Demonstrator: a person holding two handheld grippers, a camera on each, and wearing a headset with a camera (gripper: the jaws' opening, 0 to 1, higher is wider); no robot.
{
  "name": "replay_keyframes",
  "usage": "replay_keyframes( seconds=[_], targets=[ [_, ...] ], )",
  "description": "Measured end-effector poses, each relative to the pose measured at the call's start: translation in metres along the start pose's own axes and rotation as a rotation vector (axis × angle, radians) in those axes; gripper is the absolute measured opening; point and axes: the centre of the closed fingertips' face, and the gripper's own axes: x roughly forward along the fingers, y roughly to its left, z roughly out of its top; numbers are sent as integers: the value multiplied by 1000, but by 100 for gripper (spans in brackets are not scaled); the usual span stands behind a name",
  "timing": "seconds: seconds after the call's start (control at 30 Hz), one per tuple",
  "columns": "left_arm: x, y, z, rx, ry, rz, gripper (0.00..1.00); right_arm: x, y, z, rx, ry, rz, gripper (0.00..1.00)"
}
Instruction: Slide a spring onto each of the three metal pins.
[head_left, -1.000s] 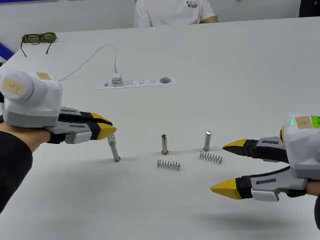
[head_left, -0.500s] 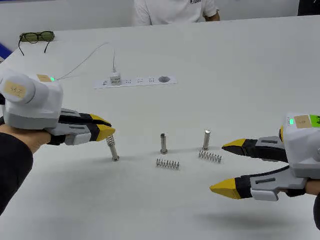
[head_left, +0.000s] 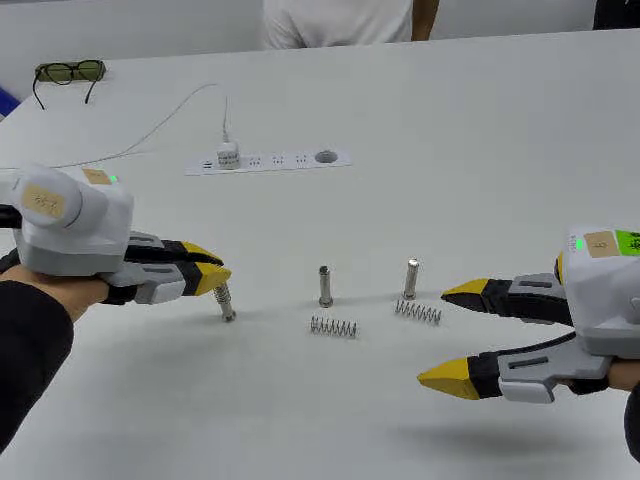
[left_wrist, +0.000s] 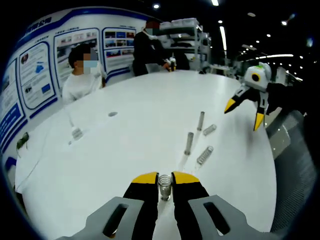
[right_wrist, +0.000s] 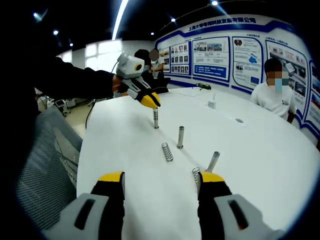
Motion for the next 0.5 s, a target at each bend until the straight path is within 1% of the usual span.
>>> replay_keyframes(
  seconds=[0.2, 0.5],
  targets=[
    [5, 2, -7, -21, 4, 0, 10, 1, 1, -1, 2, 4, 3, 60],
    [12, -1, -16, -19, 30, -6, 10, 1, 0, -3, 6, 6, 6, 59]
  ],
)
